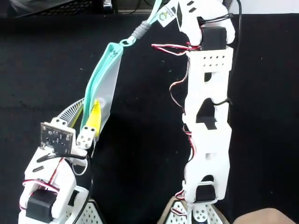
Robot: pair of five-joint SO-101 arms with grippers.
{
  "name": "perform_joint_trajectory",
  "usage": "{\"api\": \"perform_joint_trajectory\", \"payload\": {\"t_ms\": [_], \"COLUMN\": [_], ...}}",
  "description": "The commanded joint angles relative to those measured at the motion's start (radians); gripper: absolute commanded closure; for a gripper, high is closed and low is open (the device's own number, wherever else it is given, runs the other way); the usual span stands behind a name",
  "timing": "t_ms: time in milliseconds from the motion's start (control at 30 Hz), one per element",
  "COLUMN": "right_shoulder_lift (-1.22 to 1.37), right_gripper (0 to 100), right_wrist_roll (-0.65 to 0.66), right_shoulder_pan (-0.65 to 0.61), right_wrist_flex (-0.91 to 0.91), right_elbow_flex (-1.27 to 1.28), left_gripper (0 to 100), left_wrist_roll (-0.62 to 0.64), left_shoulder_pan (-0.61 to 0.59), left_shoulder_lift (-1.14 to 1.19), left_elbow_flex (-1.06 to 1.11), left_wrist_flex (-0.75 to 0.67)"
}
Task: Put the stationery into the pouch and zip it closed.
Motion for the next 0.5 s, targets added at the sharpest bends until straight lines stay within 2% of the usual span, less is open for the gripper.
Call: {"api": "perform_joint_trajectory", "payload": {"t_ms": [0,133,467], "right_shoulder_lift": [-0.018,-0.018,-0.018], "right_gripper": [98.6,98.6,98.6], "right_wrist_roll": [0.008,0.008,0.008], "right_shoulder_pan": [-0.014,-0.015,-0.015], "right_wrist_flex": [0.003,0.017,0.017], "right_elbow_flex": [-0.05,-0.05,-0.044], "left_gripper": [89,85,85], "left_wrist_roll": [0.054,0.078,0.091], "left_shoulder_pan": [-0.01,-0.01,-0.002], "left_shoulder_lift": [-0.009,-0.011,-0.011], "left_elbow_flex": [-0.085,-0.09,-0.088], "left_wrist_flex": [-0.031,-0.031,-0.032]}}
